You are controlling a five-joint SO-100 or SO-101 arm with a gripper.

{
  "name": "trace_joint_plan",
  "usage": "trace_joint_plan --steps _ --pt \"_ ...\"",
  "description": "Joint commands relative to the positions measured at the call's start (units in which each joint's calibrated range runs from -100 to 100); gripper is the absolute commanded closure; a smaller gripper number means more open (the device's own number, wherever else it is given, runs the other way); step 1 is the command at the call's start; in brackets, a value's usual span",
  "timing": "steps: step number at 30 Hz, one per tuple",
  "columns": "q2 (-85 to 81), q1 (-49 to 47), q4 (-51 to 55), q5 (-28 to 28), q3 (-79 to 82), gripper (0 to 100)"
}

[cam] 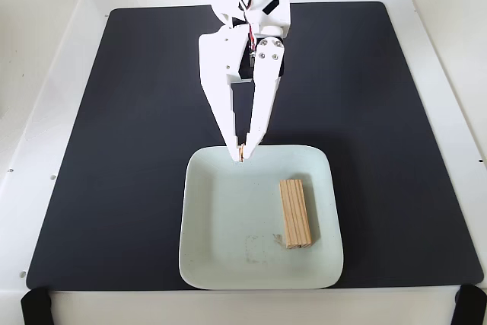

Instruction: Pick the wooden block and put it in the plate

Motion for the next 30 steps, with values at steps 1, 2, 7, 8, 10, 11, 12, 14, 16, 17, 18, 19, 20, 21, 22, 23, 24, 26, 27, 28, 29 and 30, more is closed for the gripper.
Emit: trace_joint_plan --steps 1,2,7,8,10,11,12,14,16,17,18,19,20,21,22,23,24,26,27,28,29,30 --pt "-9.0 0.0 -0.9 -0.1 5.9 99" --pt "-11.8 -0.1 -0.9 -0.1 8.9 99" --pt "-29.9 -0.4 -0.2 -0.1 27.0 99" --pt "-34.0 -0.5 -0.1 -0.1 30.8 99" --pt "-41.8 -0.7 -0.1 -0.1 38.0 99" --pt "-45.6 -1.0 -0.1 -0.1 41.4 99" --pt "-49.2 -1.2 -0.1 -0.1 44.5 99" --pt "-56.3 -1.5 -0.1 -0.1 50.6 99" --pt "-63.1 -2.5 -0.1 -0.1 56.6 99" --pt "-66.4 -2.8 -0.1 -0.1 59.4 99" --pt "-69.8 -2.9 -0.1 -0.1 62.3 99" --pt "-73.3 -2.9 -0.1 -0.1 65.3 99" --pt "-76.8 -2.9 -0.1 -0.1 68.2 99" --pt "-80.2 -2.9 -0.1 -0.2 71.1 99" --pt "-83.6 -2.9 -0.1 -0.2 73.9 99" --pt "-86.9 -2.9 -0.1 -0.2 76.5 99" --pt "-89.7 -2.9 0.1 -0.2 78.5 99" --pt "-93.9 -3.2 4.4 -1.4 79.0 99" --pt "-96.0 -3.8 8.1 -2.2 79.0 99" --pt "-97.6 -4.2 11.2 -2.8 79.0 99" --pt "-99.2 -4.7 14.2 -3.0 79.0 99" --pt "-100.7 -4.9 17.5 -2.9 79.0 99"
